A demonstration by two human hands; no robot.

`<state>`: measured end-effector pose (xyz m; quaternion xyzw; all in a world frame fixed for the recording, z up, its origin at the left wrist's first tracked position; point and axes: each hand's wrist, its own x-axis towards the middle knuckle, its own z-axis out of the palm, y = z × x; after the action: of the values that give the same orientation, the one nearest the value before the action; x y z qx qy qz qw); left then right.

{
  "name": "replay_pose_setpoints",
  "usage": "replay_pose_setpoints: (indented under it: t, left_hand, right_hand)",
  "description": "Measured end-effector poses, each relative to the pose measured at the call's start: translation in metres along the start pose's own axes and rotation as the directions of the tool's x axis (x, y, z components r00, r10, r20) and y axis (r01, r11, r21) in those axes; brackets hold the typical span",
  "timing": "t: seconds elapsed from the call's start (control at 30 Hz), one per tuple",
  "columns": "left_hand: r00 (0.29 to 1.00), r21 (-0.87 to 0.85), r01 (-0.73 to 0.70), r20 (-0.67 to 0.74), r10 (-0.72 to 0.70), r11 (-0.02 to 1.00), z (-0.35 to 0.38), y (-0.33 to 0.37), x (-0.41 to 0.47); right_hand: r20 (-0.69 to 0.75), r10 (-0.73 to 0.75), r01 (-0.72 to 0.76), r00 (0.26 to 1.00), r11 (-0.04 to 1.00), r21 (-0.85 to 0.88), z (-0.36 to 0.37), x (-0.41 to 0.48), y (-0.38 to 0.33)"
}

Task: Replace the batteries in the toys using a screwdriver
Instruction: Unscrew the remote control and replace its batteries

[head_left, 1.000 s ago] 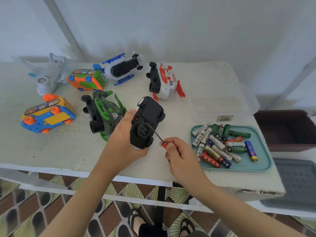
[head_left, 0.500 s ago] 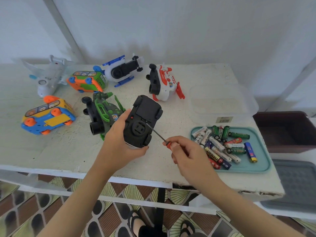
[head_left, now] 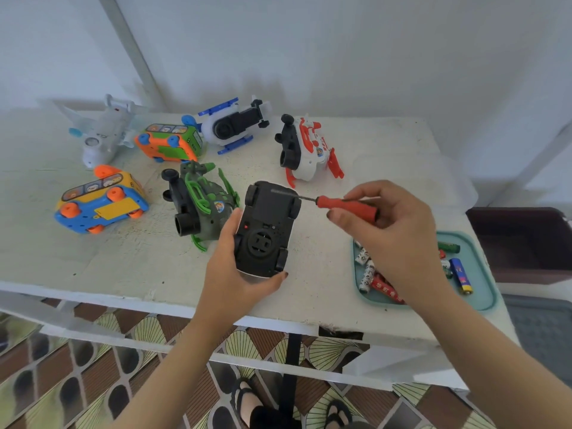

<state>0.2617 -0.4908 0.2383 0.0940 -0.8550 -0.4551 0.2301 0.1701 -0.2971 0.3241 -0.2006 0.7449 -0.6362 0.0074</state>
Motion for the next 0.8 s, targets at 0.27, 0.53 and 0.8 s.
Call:
replay_pose_setpoints:
  t: [0.27,0.53,0.8]
  left_hand:
    - [1.0,-0.03,-0.028,0.011,0.029,0.999,0.002,0.002,-0.002]
    - [0.999,-0.028,-0.031,-0.008,0.031,0.999,0.001,0.003,-0.002]
    - [1.0,-0.034,-0.011,-0.005,0.011,0.999,0.001,-0.002,-0.003]
  right_hand:
    - [-0.04,-0.145,0.148,0.989,0.984,0.099,0.013,0.014,-0.007]
    - [0.091,-0.369,0.378,0.925,0.916,-0.131,0.02,0.015,-0.004]
    - [0.102,-0.399,0.41,0.911,0.903,-0.131,0.027,0.015,-0.002]
